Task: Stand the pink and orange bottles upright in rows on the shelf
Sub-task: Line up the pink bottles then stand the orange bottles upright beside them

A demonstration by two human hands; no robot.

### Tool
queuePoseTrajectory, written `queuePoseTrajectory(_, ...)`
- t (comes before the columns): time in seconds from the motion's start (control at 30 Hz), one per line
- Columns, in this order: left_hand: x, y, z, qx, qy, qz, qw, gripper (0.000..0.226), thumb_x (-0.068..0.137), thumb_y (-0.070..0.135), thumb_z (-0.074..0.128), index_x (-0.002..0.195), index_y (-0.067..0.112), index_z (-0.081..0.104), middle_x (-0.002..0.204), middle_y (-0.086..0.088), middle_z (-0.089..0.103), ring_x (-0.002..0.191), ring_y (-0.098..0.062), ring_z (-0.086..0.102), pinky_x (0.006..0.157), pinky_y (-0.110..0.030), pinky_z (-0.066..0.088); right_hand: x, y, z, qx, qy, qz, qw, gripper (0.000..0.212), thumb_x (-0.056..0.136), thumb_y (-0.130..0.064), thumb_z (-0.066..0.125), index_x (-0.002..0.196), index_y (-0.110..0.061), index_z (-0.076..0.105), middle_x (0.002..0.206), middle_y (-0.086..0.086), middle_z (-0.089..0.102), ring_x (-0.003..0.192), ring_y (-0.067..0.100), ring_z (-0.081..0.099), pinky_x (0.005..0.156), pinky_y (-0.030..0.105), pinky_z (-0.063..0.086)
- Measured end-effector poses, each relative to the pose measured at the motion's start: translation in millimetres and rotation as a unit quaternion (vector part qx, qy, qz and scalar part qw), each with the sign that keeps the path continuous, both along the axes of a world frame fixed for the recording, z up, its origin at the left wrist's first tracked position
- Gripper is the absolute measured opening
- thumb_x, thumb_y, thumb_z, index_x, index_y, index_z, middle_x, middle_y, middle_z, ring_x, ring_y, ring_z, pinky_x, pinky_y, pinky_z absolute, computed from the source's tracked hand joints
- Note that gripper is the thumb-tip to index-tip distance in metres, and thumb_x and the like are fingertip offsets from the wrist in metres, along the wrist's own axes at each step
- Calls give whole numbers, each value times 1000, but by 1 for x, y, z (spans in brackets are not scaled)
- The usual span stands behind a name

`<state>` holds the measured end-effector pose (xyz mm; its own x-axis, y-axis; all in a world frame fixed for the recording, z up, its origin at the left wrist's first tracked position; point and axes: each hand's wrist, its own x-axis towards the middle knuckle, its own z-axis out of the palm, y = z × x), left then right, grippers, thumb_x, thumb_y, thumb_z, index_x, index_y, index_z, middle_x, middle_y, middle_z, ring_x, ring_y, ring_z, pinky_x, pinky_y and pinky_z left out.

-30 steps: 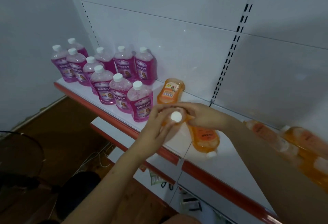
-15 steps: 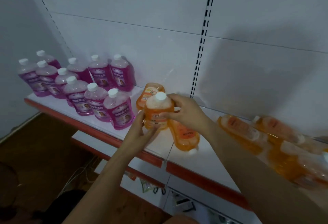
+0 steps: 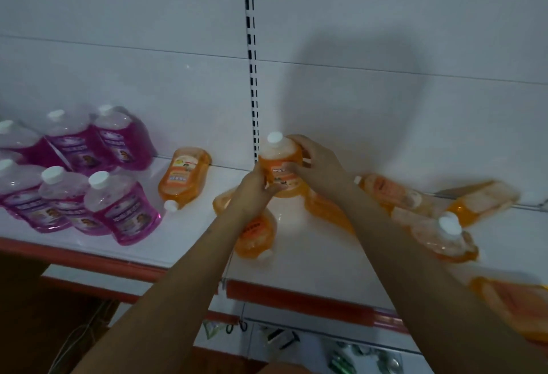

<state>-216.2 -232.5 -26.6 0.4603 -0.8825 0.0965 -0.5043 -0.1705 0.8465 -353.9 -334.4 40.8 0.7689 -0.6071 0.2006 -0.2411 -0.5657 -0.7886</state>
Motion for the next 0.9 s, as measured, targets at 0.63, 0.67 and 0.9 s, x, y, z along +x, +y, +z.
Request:
queuePoseTrajectory(0.63, 31, 10, 11, 81, -113, -9, 990, 50, 98, 36, 58, 143, 17, 47, 142, -4, 56, 129, -20, 53, 102, -28, 40, 16, -7, -10, -19, 71, -93, 993, 52, 90, -10, 62, 139, -14, 46, 140, 7, 50, 129, 24, 46, 103, 28, 35)
queuePoseTrajectory(0.67, 35, 21, 12, 72, -120, 17, 990, 52, 99, 34, 58, 146, 17, 44, 145, -3, 53, 131, -19, 51, 104, -28, 38, 15, -2, -7, -39, 52, -126, 990, 53, 90, -8, 60, 140, -13, 45, 143, 8, 45, 130, 23, 44, 102, 26, 32)
queuePoseTrajectory(0.9, 54, 120, -12, 86, -129, 99, 983, 47, 100, 23, 55, 146, 16, 45, 147, -5, 48, 133, -19, 47, 106, -30, 38, 52, 55, 20, -165, -83, -61, 981, 30, 92, -10, 56, 121, -16, 61, 120, -2, 57, 104, 12, 60, 92, 32, 51)
